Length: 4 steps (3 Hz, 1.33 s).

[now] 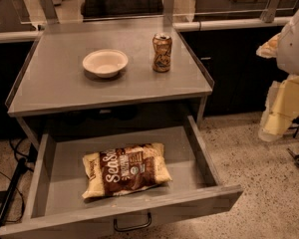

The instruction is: Pick brown chip bag from top drawer and place on counter

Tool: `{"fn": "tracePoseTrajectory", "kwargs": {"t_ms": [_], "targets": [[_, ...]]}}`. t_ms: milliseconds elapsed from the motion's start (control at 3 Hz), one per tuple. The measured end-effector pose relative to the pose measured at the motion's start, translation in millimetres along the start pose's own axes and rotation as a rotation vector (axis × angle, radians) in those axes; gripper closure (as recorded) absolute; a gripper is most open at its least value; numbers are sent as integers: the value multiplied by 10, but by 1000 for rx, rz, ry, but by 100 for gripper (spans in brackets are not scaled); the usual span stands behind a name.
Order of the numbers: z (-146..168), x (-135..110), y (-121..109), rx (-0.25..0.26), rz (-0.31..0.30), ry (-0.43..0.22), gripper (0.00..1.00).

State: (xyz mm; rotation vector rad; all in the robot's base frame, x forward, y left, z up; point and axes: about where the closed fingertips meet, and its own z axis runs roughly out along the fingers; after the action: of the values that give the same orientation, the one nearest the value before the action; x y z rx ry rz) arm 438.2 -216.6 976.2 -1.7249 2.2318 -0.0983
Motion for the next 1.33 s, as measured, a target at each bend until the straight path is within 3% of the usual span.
{"fn": "tracePoseTrajectory", "kwargs": {"t_ms": [333,1000,1333], "targets": [[-4,-10,-4,3,-2,-1,0],[215,-461,-167,-5,-124,3,0],[331,-656,-193,-52,-162,-17,0]]}}
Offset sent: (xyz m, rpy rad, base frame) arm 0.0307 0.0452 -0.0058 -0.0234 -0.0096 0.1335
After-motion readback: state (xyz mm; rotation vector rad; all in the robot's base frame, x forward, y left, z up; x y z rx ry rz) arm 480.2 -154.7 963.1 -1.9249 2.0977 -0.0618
